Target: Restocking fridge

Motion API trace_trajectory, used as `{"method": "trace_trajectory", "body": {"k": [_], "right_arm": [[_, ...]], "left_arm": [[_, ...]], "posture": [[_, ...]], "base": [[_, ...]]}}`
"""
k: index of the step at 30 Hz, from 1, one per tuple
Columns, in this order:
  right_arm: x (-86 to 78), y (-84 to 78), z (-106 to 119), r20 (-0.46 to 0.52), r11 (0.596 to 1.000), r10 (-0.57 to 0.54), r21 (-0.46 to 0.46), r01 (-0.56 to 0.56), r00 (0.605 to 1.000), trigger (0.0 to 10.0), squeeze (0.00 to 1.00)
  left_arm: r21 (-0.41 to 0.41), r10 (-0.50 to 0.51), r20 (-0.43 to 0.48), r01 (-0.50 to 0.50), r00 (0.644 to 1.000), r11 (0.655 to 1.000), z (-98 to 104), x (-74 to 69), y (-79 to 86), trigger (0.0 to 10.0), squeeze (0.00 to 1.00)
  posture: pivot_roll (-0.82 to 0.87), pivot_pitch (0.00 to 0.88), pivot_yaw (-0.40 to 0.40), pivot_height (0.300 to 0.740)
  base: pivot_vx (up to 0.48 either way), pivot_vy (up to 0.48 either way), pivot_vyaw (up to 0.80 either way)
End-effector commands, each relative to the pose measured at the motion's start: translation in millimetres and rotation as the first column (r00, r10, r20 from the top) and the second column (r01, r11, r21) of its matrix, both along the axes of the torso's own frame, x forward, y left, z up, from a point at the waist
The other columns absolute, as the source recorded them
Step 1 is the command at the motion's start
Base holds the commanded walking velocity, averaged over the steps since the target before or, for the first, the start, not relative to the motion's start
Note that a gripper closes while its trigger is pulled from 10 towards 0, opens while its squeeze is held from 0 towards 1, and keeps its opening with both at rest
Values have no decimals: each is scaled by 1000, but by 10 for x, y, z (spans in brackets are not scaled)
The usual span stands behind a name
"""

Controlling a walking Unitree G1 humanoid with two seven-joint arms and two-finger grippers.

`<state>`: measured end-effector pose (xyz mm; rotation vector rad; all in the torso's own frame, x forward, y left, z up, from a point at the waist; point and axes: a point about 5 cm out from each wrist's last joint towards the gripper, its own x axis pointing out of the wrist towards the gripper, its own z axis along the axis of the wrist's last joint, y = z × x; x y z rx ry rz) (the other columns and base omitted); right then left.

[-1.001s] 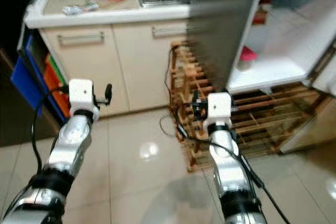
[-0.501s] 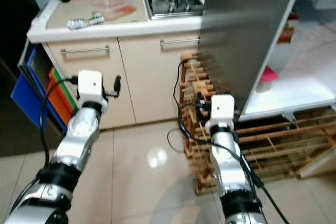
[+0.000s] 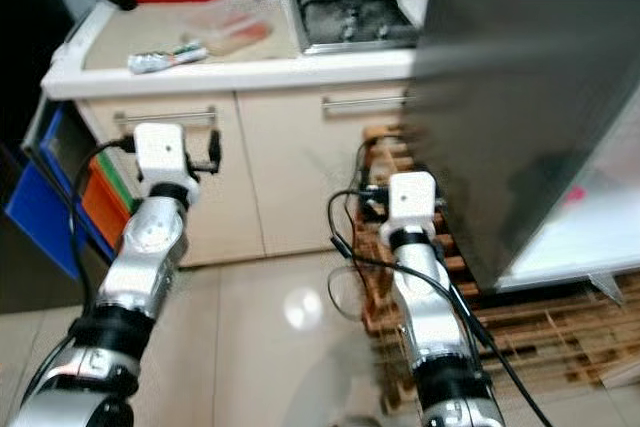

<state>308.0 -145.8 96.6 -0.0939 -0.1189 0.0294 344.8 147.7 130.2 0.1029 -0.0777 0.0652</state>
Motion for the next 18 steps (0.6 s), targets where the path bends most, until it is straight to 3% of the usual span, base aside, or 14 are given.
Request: {"method": "trace_trajectory", "body": {"k": [1, 13, 18], "right_arm": [[38, 78, 81, 25, 1000, 17, 22, -17, 1000, 10000, 0], [33, 95, 149, 54, 1000, 18, 24, -19, 998, 10000, 0], [20, 81, 150, 54, 1000, 17, 22, -18, 998, 10000, 0]], "left_arm": [[28, 16, 12, -16, 1000, 999, 79, 34, 77, 10000, 0], [48, -41, 102, 36, 994, 998, 427, 163, 27, 10000, 0], [87, -118, 193, 102, 974, 991, 752, 219, -17, 10000, 0]], "posture": [[-84, 0, 22, 740], [-87, 0, 26, 740], [-84, 0, 23, 740]], "base": [[480, 0, 0], [480, 0, 0], [480, 0, 0]]}}
